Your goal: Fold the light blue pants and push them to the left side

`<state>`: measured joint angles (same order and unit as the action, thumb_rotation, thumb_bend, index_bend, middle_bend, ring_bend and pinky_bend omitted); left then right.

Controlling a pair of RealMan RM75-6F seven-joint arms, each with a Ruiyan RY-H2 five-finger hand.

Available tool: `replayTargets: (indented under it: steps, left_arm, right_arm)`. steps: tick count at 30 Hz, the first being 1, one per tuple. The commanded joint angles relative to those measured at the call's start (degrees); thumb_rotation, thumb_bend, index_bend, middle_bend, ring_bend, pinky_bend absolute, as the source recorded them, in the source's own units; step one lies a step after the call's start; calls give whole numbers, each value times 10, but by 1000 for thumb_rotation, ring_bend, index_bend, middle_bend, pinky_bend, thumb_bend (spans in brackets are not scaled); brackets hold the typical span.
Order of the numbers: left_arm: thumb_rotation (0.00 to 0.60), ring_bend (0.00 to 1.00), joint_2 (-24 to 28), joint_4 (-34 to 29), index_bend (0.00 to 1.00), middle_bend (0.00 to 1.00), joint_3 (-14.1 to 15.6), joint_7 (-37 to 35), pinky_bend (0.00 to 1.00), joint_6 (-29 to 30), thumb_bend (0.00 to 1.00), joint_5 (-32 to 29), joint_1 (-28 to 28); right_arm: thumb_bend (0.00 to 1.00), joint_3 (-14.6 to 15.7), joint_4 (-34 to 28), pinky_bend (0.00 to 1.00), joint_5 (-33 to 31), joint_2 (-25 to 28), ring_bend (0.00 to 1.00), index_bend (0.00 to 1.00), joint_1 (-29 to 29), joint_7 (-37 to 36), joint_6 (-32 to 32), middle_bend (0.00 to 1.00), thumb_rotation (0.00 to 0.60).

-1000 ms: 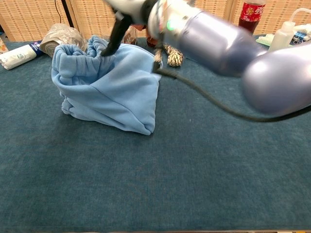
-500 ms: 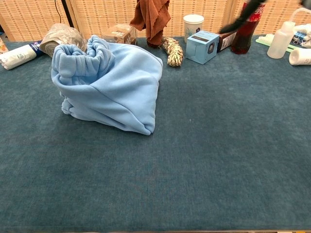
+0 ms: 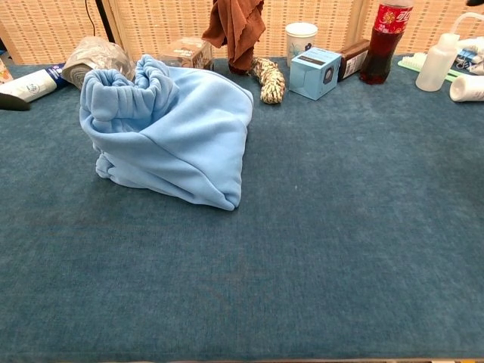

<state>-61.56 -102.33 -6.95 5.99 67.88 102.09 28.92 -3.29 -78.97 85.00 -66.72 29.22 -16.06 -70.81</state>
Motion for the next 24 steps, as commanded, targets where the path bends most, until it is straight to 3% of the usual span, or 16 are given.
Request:
replayTargets:
  steps: [1, 11, 17, 24]
  left_arm:
    - [600, 9, -31, -21, 0, 0, -17, 55, 0, -48, 48, -9, 39]
    - [600, 24, -122, -29, 0, 0, -37, 221, 0, -185, 48, -139, 112]
    - [600, 44, -152, 6, 10, 0, -17, 274, 0, -199, 48, -172, 121]
    - [600, 61, -161, 75, 34, 9, 6, 250, 0, -185, 49, -177, 113]
  right_arm:
    - [0, 11, 23, 64, 4, 1, 0, 0, -25, -28, -19, 0, 600]
    - [0, 26, 72, 64, -11, -16, 0, 0, -75, -100, -27, 0, 600]
    - [0, 27, 60, 64, -8, -20, 0, 0, -106, -119, -62, 0, 600]
    - [0, 26, 48, 64, -1, -27, 0, 0, -127, -127, -83, 0, 600]
